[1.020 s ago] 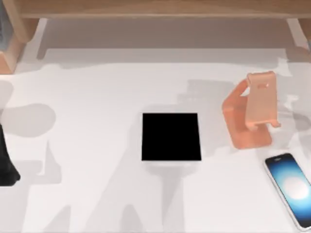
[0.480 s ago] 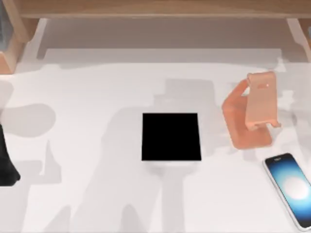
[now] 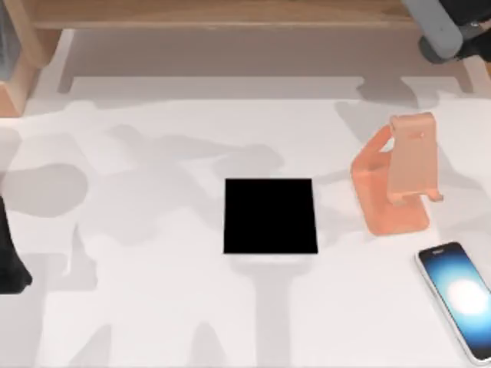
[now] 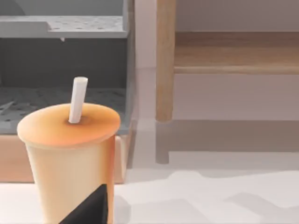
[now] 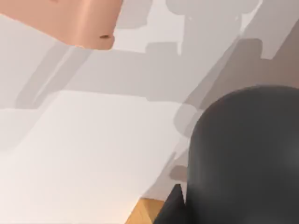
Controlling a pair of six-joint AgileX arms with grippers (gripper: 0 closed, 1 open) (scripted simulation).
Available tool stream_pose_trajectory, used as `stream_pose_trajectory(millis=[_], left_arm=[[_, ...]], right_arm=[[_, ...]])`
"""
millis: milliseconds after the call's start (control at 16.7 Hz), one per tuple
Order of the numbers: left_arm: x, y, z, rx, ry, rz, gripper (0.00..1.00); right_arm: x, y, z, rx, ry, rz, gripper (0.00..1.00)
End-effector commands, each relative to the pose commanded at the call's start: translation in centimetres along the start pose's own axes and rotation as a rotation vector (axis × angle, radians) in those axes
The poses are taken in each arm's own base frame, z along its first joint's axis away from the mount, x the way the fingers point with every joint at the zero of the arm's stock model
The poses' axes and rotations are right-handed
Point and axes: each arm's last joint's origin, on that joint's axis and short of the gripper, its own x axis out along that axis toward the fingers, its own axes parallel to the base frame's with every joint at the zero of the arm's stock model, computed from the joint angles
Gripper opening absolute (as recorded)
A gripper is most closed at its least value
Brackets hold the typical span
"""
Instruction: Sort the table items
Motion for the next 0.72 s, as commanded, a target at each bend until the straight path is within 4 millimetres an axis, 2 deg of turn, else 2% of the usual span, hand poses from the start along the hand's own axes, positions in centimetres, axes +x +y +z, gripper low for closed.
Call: stream_pose_trajectory(millis=[120, 240, 360, 540, 660, 720], left_arm=[[0.0, 0.0, 0.0, 0.0, 0.0, 0.0, 1.0], [0.0, 0.0, 0.0, 0.0, 0.0, 0.0, 1.0], [0.0, 0.0, 0.0, 0.0, 0.0, 0.0, 1.0], [0.0, 0.0, 0.0, 0.0, 0.0, 0.0, 1.0], [0.0, 0.0, 0.0, 0.0, 0.0, 0.0, 1.0], [0.0, 0.0, 0.0, 0.0, 0.0, 0.0, 1.0]], right_arm=[[0.1, -1.6, 4.1, -0.21, -0.03, -0.034, 0.0], [2.0, -2.8, 8.5, -0.433, -0.074, -0.029, 0.0], [5.2, -3.3, 12.7, -0.642, -0.127, 0.011, 0.0], [11.6, -2.6, 17.9, -0.91, -0.217, 0.123, 0.0], [15.0, -1.6, 20.1, -1.022, -0.265, 0.188, 0.0], [16.1, -1.2, 20.7, -1.054, -0.281, 0.21, 0.0]])
